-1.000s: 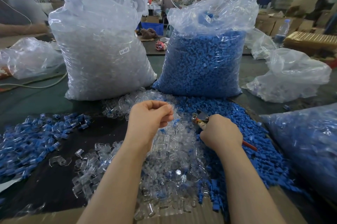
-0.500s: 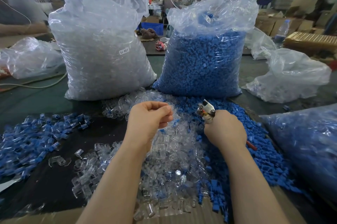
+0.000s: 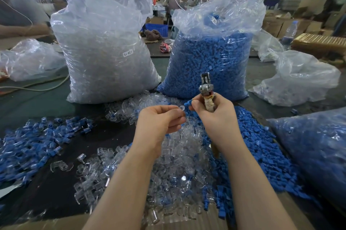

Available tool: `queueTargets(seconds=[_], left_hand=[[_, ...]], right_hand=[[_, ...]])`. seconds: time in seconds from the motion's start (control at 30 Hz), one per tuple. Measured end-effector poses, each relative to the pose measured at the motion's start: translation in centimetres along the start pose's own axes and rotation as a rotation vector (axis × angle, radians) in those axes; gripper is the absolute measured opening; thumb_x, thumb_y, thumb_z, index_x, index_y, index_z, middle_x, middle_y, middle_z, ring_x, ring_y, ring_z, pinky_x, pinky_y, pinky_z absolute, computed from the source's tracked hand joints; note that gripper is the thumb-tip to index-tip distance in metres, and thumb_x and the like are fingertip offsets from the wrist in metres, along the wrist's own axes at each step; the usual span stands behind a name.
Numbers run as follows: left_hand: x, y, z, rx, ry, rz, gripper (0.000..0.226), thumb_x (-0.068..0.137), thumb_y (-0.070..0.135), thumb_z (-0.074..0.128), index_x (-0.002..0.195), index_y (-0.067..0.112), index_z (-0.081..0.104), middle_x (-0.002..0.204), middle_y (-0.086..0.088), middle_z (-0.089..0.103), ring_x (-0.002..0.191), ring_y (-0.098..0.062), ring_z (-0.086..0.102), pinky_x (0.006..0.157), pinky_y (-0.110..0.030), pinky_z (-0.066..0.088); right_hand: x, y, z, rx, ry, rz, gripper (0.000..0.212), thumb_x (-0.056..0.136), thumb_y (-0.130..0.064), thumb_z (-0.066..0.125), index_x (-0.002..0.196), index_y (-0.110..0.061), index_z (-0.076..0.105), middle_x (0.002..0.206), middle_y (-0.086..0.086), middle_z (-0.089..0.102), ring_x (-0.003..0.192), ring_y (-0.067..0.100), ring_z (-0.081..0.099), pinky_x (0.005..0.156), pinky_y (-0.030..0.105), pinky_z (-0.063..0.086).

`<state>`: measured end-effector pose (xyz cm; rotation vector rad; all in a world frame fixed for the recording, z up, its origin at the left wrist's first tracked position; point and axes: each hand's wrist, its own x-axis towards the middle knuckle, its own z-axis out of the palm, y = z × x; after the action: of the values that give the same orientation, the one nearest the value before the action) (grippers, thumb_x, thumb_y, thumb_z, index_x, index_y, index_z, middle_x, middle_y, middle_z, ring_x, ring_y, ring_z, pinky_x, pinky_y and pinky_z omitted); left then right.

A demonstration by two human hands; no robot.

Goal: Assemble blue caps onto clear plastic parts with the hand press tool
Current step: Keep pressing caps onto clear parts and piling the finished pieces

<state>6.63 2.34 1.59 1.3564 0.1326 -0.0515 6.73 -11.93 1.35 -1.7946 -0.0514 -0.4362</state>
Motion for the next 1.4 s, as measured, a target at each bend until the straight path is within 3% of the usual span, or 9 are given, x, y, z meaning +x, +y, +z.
queueTargets(seconds=[0.27,0.53,0.67,0.8,0.9,0.97,1.13,1.27,1.4], left_hand=[[-0.3,0.4,0.4,-0.086,-0.003,-0.010,0.006,0.084,0.003,0.072,0.089,0.004,0.069,0.077,-0.011,0.076,0.069,-0.015,0.074,0.060,-0.021,0.059],[-0.5,0.3,0.6,0.046,0.073,0.177,0.004,0.085,0.001,0.071,0.087,0.005,0.071,0.072,-0.008,0.075,0.069,-0.013,0.073,0.061,-0.019,0.057],[-0.5,0.0,0.7,0.202,0.134,0.297,0.006,0.084,0.006,0.074,0.083,0.011,0.074,0.070,-0.002,0.075,0.069,-0.013,0.073,0.070,-0.029,0.061],[-0.5,0.0,0.6,0.286,0.152,0.378,0.015,0.082,0.009,0.075,0.079,0.024,0.074,0.070,0.004,0.074,0.072,-0.013,0.073,0.078,-0.042,0.061],[-0.5,0.0,0.6,0.315,0.159,0.415,0.017,0.081,0.013,0.077,0.075,0.029,0.073,0.071,0.007,0.074,0.073,-0.012,0.073,0.078,-0.043,0.060],[-0.5,-0.1,0.5,0.315,0.164,0.417,0.016,0.079,0.015,0.079,0.075,0.029,0.073,0.070,0.008,0.074,0.072,-0.011,0.072,0.077,-0.043,0.061],[-0.3,-0.2,0.3,0.304,0.179,0.402,0.012,0.081,0.014,0.078,0.078,0.024,0.073,0.069,0.006,0.074,0.069,-0.009,0.072,0.077,-0.040,0.061],[-0.2,-0.1,0.2,0.223,0.156,0.400,0.010,0.082,0.007,0.076,0.080,0.016,0.072,0.070,0.001,0.074,0.069,-0.012,0.073,0.069,-0.027,0.059],[-0.3,0.1,0.3,0.131,0.124,0.403,0.011,0.083,0.001,0.074,0.081,0.011,0.071,0.071,-0.003,0.074,0.067,-0.013,0.073,0.062,-0.016,0.054]], right_hand=[[-0.4,0.7,0.9,-0.148,0.050,-0.046,0.012,0.090,-0.027,0.068,0.083,-0.019,0.063,0.071,-0.003,0.066,0.067,0.011,0.060,0.062,0.032,0.049],[-0.4,0.5,1.4,-0.204,0.064,-0.071,0.016,0.089,-0.030,0.068,0.084,-0.016,0.064,0.069,-0.008,0.064,0.069,0.012,0.060,0.063,0.033,0.047],[-0.4,0.3,1.5,-0.215,0.047,-0.083,0.014,0.089,-0.030,0.068,0.084,-0.017,0.064,0.068,-0.010,0.062,0.066,0.008,0.058,0.059,0.029,0.043],[-0.4,0.1,1.3,-0.200,0.018,-0.087,0.014,0.090,-0.029,0.067,0.086,-0.016,0.065,0.069,-0.007,0.064,0.066,0.011,0.058,0.061,0.034,0.047],[-0.4,0.1,1.1,-0.150,-0.021,-0.073,0.009,0.090,-0.025,0.067,0.086,-0.018,0.066,0.069,-0.006,0.065,0.063,0.010,0.058,0.061,0.038,0.050],[-0.4,0.2,0.9,-0.104,-0.052,-0.061,0.007,0.090,-0.022,0.067,0.083,-0.024,0.066,0.068,-0.009,0.066,0.058,0.003,0.055,0.057,0.033,0.045],[-0.2,0.1,0.4,-0.086,-0.136,-0.022,0.013,0.089,-0.016,0.065,0.084,-0.028,0.068,0.071,-0.013,0.068,0.057,0.000,0.054,0.057,0.024,0.043],[-0.2,0.2,-0.5,-0.114,-0.219,0.030,0.009,0.086,-0.018,0.065,0.087,-0.027,0.069,0.080,-0.005,0.071,0.077,0.018,0.067,0.074,0.039,0.056],[-0.4,0.1,-1.0,-0.179,-0.326,0.039,0.010,0.082,-0.020,0.063,0.091,-0.015,0.067,0.085,0.013,0.069,0.086,0.035,0.063,0.080,0.052,0.052]])
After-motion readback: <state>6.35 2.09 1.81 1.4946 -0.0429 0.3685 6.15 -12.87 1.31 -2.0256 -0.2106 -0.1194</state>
